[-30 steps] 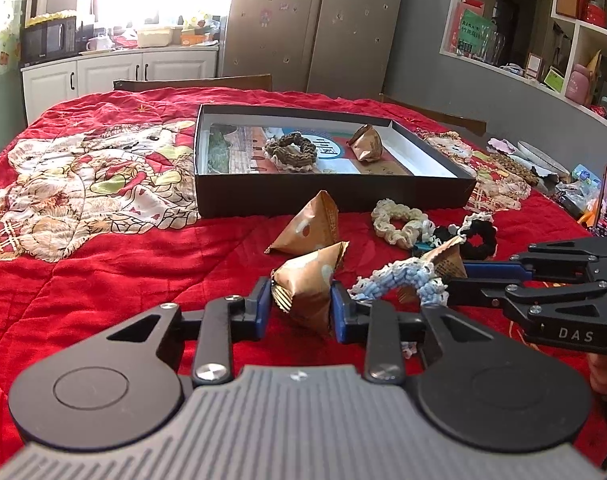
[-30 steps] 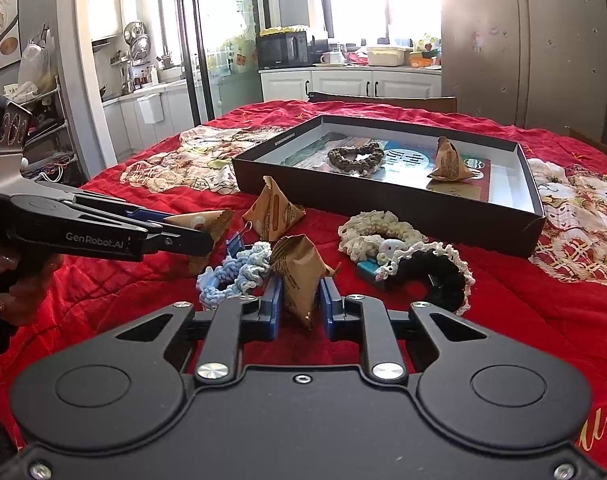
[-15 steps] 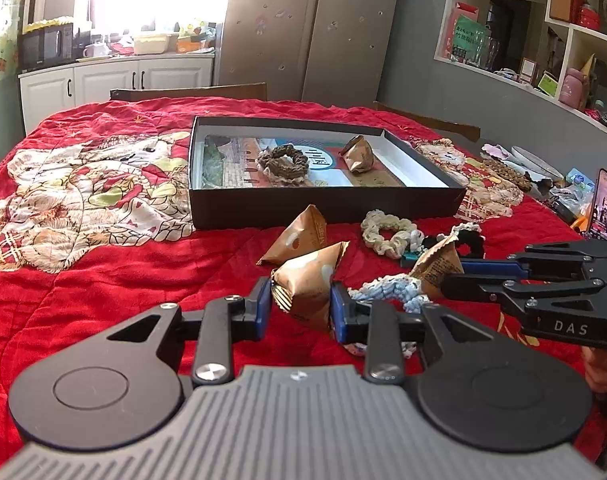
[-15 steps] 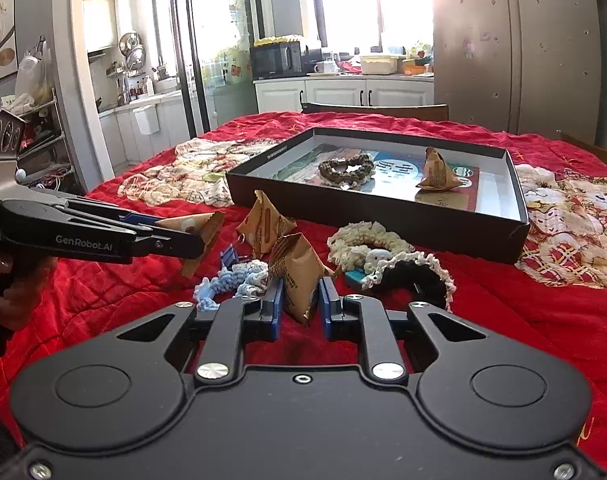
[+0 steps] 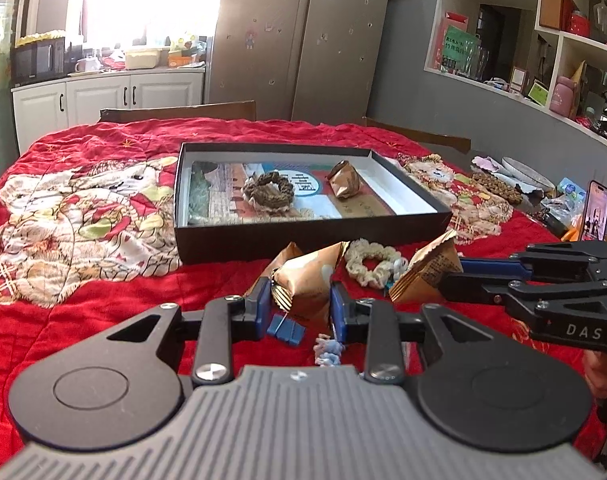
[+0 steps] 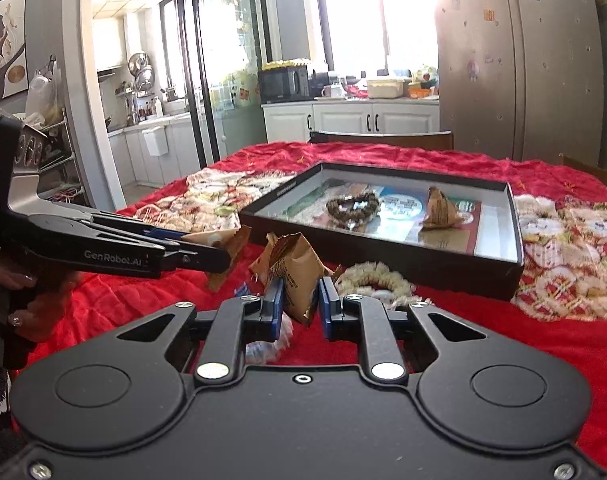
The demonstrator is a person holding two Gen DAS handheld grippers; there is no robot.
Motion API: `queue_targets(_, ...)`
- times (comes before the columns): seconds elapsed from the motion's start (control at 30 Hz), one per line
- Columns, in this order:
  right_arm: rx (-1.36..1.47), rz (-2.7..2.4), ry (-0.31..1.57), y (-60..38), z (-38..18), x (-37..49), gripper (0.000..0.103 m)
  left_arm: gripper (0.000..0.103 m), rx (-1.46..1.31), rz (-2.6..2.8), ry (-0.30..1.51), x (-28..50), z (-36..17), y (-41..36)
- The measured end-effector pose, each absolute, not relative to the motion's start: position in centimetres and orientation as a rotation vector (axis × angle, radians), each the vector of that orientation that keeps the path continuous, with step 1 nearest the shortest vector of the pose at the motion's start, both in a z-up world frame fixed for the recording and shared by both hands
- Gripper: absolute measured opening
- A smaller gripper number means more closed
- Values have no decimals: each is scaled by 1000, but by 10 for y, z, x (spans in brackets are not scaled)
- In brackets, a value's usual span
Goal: Organize objects
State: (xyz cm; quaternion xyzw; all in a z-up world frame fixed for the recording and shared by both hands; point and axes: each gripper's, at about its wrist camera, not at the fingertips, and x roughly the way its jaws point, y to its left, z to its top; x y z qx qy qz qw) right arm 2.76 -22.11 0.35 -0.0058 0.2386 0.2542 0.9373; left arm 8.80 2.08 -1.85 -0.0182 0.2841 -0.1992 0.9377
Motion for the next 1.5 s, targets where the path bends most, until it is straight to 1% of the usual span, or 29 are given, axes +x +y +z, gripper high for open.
queue_targets(0.6,28,373,420,-256,34,84,18,34,-69,-358,532,147,8,24)
queue_targets(0.87,60,290,436,-269,27,129,18,34,-88,-299,540,184,2,23)
queue_targets(1.1,81,248,479,-272,4,158,18,34,-84,-265,552,206,-10,17)
queue_targets(1.5,95,226,503,-272,-16,180,18,34,-73,-249,572,224,-24,13)
